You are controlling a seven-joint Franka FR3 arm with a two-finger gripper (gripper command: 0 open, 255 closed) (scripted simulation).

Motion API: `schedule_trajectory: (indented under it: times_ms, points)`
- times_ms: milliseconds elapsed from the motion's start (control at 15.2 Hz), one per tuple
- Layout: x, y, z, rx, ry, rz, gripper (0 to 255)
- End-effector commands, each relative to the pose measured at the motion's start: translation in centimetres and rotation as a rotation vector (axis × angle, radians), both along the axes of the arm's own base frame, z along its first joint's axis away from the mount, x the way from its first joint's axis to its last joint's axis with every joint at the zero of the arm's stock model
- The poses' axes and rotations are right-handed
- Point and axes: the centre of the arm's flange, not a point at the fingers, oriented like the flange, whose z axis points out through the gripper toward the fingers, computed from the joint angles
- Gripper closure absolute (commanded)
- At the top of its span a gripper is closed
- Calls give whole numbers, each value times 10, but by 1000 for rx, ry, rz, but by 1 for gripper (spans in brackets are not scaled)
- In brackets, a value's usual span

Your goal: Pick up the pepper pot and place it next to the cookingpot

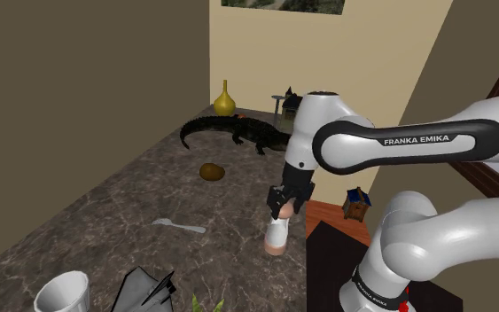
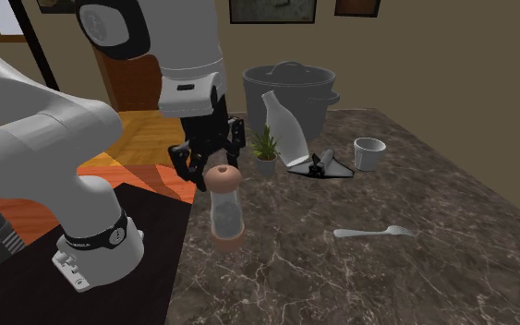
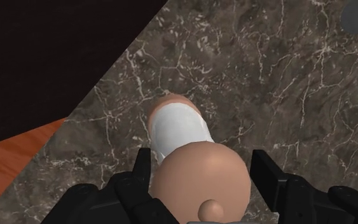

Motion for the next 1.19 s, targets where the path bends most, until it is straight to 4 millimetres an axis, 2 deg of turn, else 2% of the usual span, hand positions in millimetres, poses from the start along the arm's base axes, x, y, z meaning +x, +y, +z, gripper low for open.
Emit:
schedule_trajectory:
  times_ms: [0, 1122]
  points:
    - [0, 1, 10, 0, 0, 0, 255]
    - [0, 1, 100, 0, 0, 0, 255]
